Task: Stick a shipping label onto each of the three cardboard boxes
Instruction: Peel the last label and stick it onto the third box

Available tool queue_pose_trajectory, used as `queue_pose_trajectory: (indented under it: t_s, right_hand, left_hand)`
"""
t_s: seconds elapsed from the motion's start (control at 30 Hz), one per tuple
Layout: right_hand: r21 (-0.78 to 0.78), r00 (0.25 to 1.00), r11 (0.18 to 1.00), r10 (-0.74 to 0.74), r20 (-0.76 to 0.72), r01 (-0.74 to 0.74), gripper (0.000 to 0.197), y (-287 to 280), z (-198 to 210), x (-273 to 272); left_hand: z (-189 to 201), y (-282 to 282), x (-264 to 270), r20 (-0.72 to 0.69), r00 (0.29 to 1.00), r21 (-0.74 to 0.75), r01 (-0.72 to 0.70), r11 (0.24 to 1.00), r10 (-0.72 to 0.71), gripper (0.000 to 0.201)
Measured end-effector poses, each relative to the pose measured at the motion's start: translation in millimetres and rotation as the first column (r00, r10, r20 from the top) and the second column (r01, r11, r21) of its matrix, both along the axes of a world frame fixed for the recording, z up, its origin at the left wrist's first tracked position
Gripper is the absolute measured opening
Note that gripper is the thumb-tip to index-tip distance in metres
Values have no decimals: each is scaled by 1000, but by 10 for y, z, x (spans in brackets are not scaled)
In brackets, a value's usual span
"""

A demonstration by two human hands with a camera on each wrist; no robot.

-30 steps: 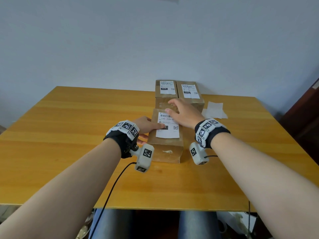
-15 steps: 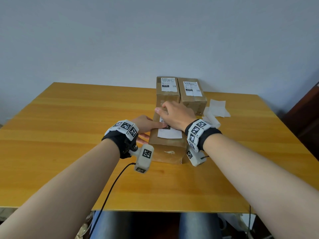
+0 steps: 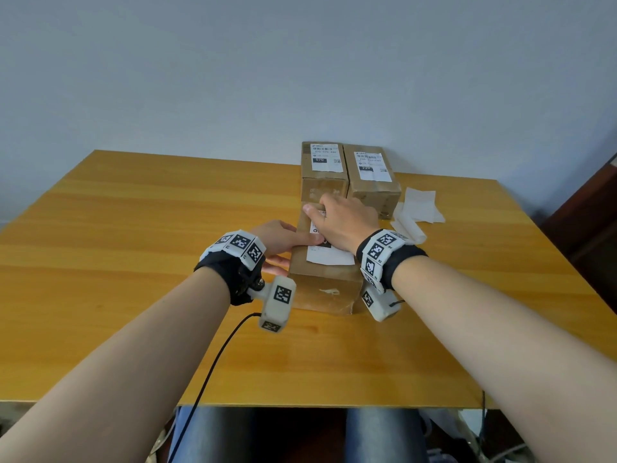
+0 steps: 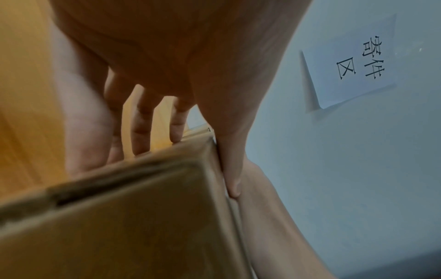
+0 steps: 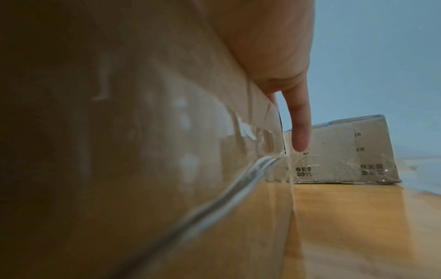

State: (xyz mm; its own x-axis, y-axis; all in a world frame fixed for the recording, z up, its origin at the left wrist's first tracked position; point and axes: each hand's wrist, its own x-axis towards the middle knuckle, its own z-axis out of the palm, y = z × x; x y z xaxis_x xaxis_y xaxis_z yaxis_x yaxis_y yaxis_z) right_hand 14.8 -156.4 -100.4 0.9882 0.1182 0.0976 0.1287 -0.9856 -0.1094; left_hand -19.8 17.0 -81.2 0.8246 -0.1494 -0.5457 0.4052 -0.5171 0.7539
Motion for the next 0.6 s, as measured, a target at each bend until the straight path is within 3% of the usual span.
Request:
queue_pose_trajectory:
  t_s: [0.37,0.6]
  right_hand:
    - [-28,1000,999,20,-19,-21,53,-29,26,136]
    - [-6,999,999,41,-31,-41,53,-41,50,229]
  left_hand:
    - [-34,34,68,-55,998,-20,9,1000,-10,67]
    - [-42,49,112,-99,995,-14,26,1000,-27,68]
